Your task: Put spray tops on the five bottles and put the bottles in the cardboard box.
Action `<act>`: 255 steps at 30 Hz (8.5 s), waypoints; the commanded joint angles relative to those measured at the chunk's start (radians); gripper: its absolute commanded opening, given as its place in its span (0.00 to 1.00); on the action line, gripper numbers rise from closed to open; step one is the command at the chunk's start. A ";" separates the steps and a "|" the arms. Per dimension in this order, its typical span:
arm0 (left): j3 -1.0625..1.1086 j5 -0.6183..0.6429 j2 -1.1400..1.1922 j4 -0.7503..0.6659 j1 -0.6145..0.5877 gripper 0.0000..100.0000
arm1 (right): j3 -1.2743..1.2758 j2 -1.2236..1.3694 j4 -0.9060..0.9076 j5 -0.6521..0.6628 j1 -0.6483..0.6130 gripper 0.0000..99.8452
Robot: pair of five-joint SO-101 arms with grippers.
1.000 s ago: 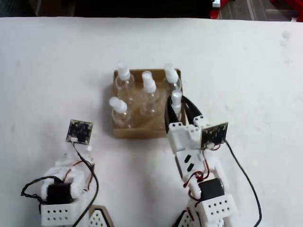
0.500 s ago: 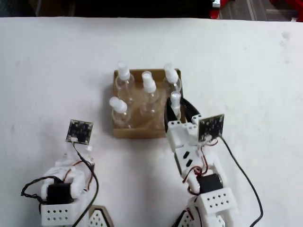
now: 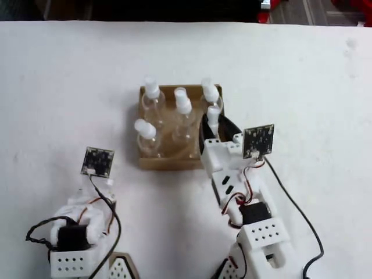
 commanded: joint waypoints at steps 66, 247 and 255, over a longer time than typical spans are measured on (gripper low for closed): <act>-0.002 -0.006 -0.008 -0.023 0.013 0.03 | -0.178 0.113 0.076 -0.018 -0.065 0.09; -0.002 -0.006 -0.008 -0.023 0.013 0.03 | 0.015 -0.697 0.934 0.005 0.430 0.38; -0.002 -0.006 -0.008 -0.023 0.013 0.03 | 0.190 -0.693 0.885 0.000 0.423 0.38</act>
